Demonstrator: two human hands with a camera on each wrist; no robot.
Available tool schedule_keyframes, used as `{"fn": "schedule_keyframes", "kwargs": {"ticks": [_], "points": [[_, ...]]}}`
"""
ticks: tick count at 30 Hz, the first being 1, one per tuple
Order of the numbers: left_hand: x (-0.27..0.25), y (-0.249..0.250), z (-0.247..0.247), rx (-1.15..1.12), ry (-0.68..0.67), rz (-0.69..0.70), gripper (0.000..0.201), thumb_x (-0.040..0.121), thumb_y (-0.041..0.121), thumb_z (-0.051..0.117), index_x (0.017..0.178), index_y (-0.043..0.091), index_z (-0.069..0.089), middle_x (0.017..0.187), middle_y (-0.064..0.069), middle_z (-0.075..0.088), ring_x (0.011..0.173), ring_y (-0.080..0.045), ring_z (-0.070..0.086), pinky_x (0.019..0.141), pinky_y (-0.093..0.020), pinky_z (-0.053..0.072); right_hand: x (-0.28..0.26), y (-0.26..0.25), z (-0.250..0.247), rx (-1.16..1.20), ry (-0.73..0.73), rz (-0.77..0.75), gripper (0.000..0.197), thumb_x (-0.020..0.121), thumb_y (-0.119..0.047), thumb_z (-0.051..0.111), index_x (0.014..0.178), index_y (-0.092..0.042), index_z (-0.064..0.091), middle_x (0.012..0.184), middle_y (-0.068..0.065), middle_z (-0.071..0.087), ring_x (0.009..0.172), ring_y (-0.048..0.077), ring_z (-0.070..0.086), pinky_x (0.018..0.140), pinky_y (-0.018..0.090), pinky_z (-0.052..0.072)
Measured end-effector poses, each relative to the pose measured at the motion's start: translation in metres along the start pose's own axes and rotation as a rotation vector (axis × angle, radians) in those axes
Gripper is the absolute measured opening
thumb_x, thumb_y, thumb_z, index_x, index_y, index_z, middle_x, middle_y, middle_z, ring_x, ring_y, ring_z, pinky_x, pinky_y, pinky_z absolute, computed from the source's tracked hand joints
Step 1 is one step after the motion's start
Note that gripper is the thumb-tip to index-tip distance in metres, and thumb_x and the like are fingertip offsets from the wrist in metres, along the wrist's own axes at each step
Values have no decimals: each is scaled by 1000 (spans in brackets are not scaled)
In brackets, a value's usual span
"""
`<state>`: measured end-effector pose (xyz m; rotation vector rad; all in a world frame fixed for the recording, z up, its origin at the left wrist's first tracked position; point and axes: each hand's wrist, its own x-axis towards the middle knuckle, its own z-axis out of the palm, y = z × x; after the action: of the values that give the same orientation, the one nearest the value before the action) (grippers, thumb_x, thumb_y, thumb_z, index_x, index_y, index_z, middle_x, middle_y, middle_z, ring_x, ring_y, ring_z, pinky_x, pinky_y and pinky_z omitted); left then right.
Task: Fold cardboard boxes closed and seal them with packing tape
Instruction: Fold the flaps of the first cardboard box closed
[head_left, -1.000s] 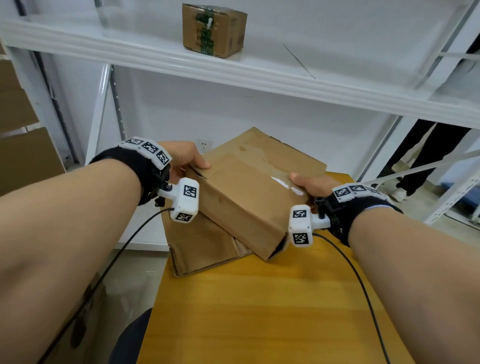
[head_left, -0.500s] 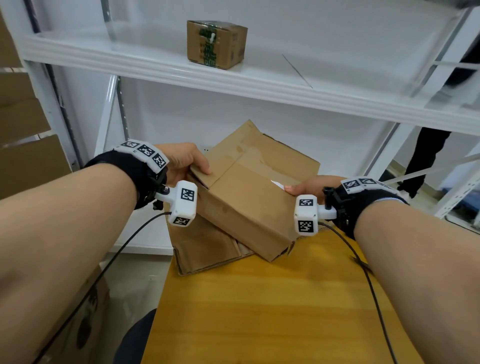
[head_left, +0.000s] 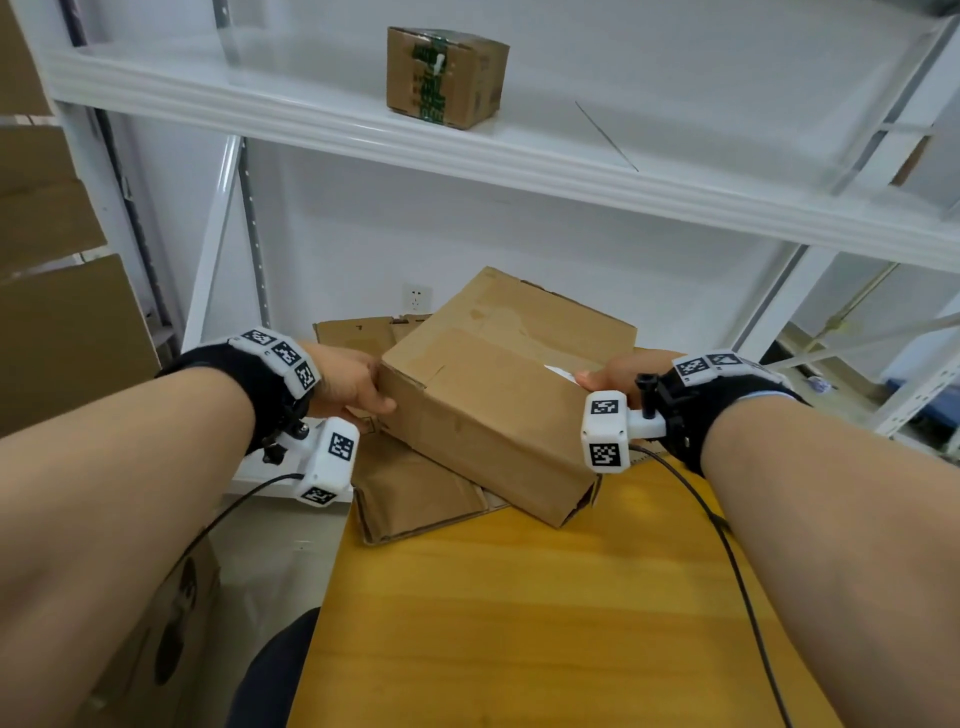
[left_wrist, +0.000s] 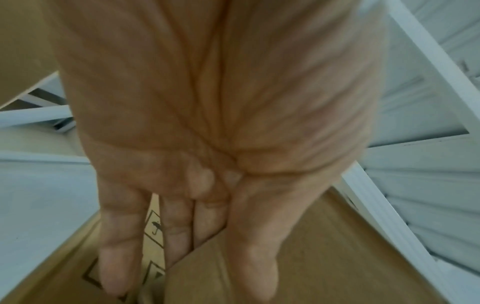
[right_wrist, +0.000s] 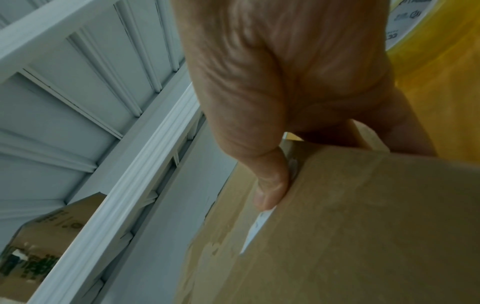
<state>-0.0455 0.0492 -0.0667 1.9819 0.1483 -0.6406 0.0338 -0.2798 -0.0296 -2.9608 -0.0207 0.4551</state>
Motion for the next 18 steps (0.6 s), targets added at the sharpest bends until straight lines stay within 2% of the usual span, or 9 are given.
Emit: {"fn": "schedule_keyframes", "kwargs": {"ticks": [4, 6, 7, 8, 10, 12, 14, 16, 18], "points": [[5, 3, -1, 110, 62, 10, 23, 96, 1, 54, 119, 5, 56, 118, -7, 61, 111, -25, 55, 77, -32, 49, 2, 1, -2, -77, 3, 3, 58, 100, -62, 40, 72, -15, 58, 71, 3, 59, 71, 23, 62, 65, 32, 40], [7, 7, 2, 109, 95, 57, 8, 92, -1, 55, 95, 6, 58, 91, -10, 60, 84, -25, 57, 66, -30, 47, 1, 0, -3, -81, -17, 20, 57, 101, -59, 41, 84, -10, 65, 87, 12, 69, 88, 27, 68, 68, 32, 40], [10, 9, 3, 117, 123, 93, 12, 89, -2, 56, 82, 8, 54, 78, -10, 54, 73, -25, 52, 64, -30, 44, 1, -2, -3, -94, -26, 27, 59, 102, -59, 40, 92, -7, 66, 97, 14, 71, 92, 29, 69, 70, 32, 40], [15, 11, 5, 129, 152, 124, 17, 86, -1, 56, 74, 9, 50, 71, -9, 50, 68, -25, 47, 63, -32, 41, -2, -4, -3, -105, -25, 32, 62, 102, -61, 37, 95, -6, 66, 102, 13, 69, 89, 28, 68, 70, 32, 40], [18, 17, 10, 137, 202, 179, 25, 89, -4, 54, 70, 12, 49, 67, -6, 52, 67, -24, 48, 65, -33, 42, -2, -4, -2, -85, -10, 61, 63, 100, -65, 36, 83, -10, 63, 90, 11, 69, 70, 22, 59, 65, 30, 40], [21, 20, 12, 172, 187, 204, 22, 89, -6, 57, 81, 14, 55, 72, -1, 60, 70, -20, 57, 70, -34, 51, 0, -5, -2, -13, 8, 89, 58, 99, -64, 41, 76, -13, 57, 76, 6, 63, 64, 19, 54, 62, 28, 42], [22, 18, 9, 204, 143, 222, 35, 86, -8, 60, 105, 21, 56, 79, 0, 64, 74, -19, 62, 72, -36, 56, 5, -3, -3, 38, -49, 69, 59, 95, -64, 48, 96, -8, 65, 93, 10, 70, 82, 25, 66, 79, 34, 53], [20, 17, 8, 102, 41, 186, 37, 92, -10, 49, 115, 19, 55, 76, -7, 68, 68, -21, 64, 59, -32, 56, 10, -2, -5, 70, -85, 6, 75, 84, -70, 55, 122, -5, 64, 118, 15, 71, 107, 35, 68, 99, 47, 52], [15, 19, 6, 86, -64, 134, 31, 95, -10, 47, 116, 10, 58, 81, -11, 73, 76, -26, 70, 63, -33, 60, 11, 0, -7, 69, -86, -9, 80, 80, -72, 57, 127, -9, 63, 121, 13, 70, 112, 34, 67, 102, 49, 50]]}}
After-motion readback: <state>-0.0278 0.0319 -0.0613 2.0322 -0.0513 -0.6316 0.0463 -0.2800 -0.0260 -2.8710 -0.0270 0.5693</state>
